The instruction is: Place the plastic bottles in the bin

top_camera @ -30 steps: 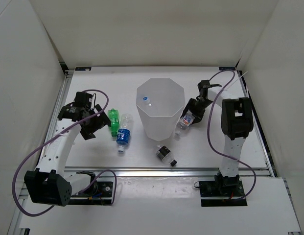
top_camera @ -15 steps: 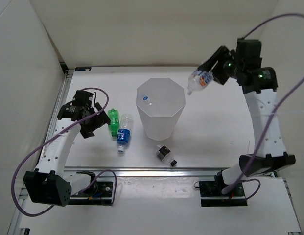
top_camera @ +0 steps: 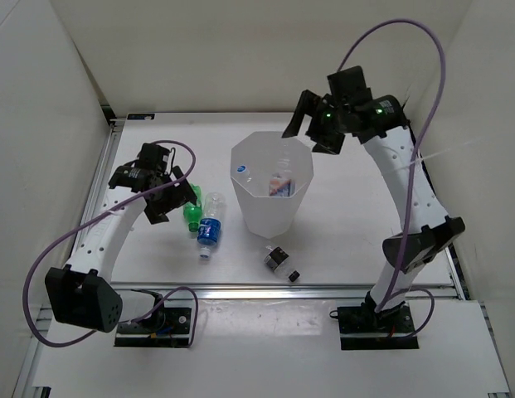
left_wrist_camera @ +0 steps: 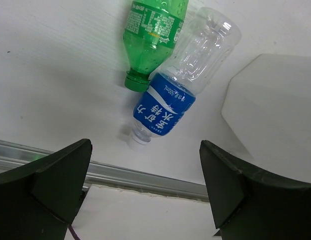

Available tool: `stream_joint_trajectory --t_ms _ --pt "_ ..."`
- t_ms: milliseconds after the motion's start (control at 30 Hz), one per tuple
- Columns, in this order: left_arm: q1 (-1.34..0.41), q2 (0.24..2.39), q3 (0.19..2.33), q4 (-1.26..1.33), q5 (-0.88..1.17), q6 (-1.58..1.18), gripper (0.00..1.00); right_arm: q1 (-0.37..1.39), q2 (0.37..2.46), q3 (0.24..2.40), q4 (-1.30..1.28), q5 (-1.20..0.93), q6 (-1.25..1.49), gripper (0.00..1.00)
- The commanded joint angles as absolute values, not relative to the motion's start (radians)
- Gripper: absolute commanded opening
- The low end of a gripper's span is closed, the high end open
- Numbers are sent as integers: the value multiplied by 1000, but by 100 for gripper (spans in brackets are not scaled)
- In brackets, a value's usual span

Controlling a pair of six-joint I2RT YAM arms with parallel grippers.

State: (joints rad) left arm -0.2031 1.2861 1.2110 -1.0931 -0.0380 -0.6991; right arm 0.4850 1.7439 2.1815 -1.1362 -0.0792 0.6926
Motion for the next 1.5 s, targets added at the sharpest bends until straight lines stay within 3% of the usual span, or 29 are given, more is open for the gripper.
stream_joint_trajectory --t_ms 0,67,233,467,700,1100,1467 --pt "-207 1246 1232 -1080 -52 -695 100 339 1504 2170 -1175 -28 663 100" --pt "-207 1232 1207 -1080 -52 -695 100 290 1419 2061 -1154 -48 644 100" --pt "-207 1209 1164 -1071 -43 -704 100 379 1100 1399 -1092 -80 580 97" --pt "-216 1209 1132 -1051 -74 -724 100 584 527 781 -689 -38 487 100" --pt "-229 1218 1123 -1060 -106 -733 100 682 621 569 -472 36 325 95" --pt "-250 1158 1095 -1065 -149 -724 100 983 929 422 -118 130 422 94" --pt "-250 1167 1085 -1158 -167 -690 100 1002 1064 385 109 78 394 94"
